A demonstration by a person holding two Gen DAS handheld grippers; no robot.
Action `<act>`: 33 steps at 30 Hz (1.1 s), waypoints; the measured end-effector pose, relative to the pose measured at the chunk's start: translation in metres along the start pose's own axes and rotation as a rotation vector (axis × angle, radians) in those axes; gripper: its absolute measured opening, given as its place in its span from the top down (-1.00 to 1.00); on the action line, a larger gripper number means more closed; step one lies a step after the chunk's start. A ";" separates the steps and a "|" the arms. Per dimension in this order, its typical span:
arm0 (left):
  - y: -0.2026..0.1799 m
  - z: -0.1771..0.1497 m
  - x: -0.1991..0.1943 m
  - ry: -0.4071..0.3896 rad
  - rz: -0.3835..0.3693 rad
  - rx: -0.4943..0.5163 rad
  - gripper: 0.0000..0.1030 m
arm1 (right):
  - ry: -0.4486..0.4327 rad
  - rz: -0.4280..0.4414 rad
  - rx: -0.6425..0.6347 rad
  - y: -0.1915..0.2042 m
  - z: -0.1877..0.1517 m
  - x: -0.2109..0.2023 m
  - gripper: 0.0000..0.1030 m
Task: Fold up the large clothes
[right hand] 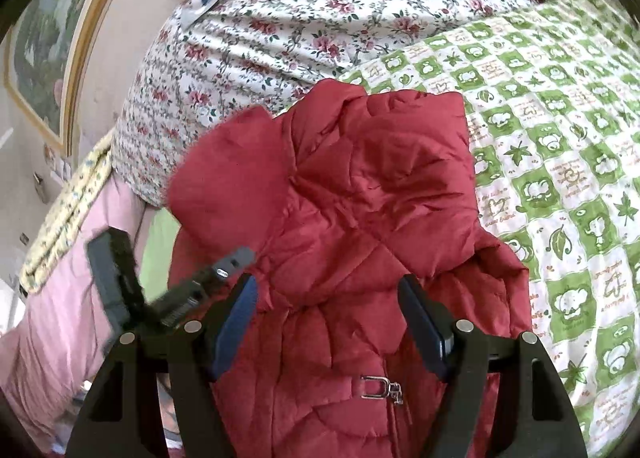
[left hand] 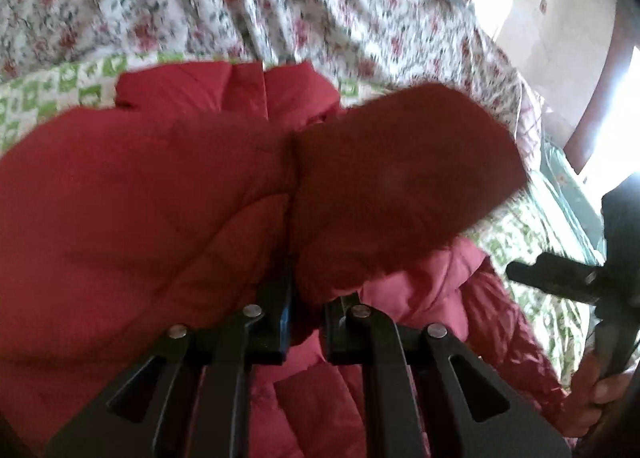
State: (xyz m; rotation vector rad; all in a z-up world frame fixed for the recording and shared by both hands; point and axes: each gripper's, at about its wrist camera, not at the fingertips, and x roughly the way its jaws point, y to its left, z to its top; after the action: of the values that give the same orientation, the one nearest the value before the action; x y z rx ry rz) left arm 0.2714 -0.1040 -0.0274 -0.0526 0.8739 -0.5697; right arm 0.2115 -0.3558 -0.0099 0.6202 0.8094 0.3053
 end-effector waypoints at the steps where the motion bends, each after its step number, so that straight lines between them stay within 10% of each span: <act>1: 0.001 -0.003 0.005 0.018 -0.002 -0.006 0.84 | -0.002 0.004 0.007 -0.001 0.002 0.001 -0.46; 13: -0.005 -0.010 0.007 0.043 0.008 -0.010 0.75 | 0.046 0.143 0.113 0.003 0.044 0.060 -0.74; 15: -0.003 -0.009 0.006 0.056 0.003 -0.017 0.72 | 0.069 0.125 0.101 0.006 0.046 0.071 -0.53; 18: 0.000 -0.011 -0.004 0.079 -0.041 -0.044 0.46 | 0.098 0.044 0.077 0.008 0.047 0.080 0.60; 26: 0.019 -0.010 -0.061 0.017 -0.073 -0.084 0.31 | 0.035 -0.005 0.025 0.001 0.050 0.054 0.77; 33: 0.080 0.027 -0.079 -0.058 0.067 -0.168 0.31 | 0.013 -0.112 -0.033 -0.010 0.055 0.046 0.78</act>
State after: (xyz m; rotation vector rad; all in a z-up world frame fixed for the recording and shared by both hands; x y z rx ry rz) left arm 0.2871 -0.0023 0.0246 -0.1908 0.8627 -0.4287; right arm 0.2835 -0.3632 -0.0140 0.5400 0.8464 0.2203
